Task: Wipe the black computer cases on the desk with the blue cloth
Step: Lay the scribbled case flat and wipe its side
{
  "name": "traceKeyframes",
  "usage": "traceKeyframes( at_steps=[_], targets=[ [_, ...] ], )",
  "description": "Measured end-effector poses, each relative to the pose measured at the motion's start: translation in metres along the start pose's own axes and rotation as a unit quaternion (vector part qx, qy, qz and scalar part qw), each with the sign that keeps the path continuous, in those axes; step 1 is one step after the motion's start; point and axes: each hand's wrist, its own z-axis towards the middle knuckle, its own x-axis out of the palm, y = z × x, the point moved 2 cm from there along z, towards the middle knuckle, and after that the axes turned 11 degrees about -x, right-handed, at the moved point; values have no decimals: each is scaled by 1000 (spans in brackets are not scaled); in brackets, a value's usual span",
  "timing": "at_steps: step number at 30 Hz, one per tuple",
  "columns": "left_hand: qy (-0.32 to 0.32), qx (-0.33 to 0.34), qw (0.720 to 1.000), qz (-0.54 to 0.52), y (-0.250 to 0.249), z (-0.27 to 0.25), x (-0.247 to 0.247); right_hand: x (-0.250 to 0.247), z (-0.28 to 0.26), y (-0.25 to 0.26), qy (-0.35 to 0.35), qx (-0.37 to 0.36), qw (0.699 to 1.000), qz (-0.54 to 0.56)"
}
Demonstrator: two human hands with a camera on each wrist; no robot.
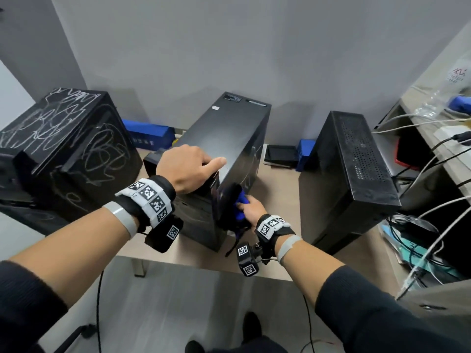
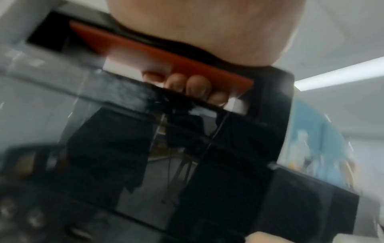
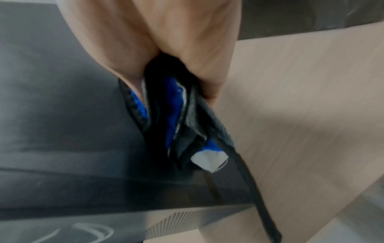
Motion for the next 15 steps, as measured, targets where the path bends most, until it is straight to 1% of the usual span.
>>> traceKeyframes(
  at_steps=[1, 3, 6, 8, 10, 12, 13, 15],
  targets=[
    [0, -18, 1000, -7, -2, 0, 0, -4, -4, -3, 1, -4, 1000, 4],
    [-9, -32, 999, -21, -12, 0, -1, -15, -12, -16, 1, 5, 1000, 5],
    [-38, -50, 996, -63, -28, 4, -12, -36, -18, -48, -8, 49, 998, -34],
    [-50, -79, 991, -94, -31, 13, -22, -53, -18, -69, -39, 93, 994, -48],
    [-55, -113, 981, -149, -26, 18, -32, -68, -20, -80, -70, 111, 989, -69],
    [-56, -154, 958, -235, -14, 21, -36, -80, -22, -84, -90, 131, 983, -95],
    [-50, -174, 940, -288, -4, 21, -33, -85, -22, -85, -112, 142, 979, -99],
    [-34, -206, 893, -398, 19, 18, -20, -101, -25, -80, -165, 165, 967, -106]
  ],
)
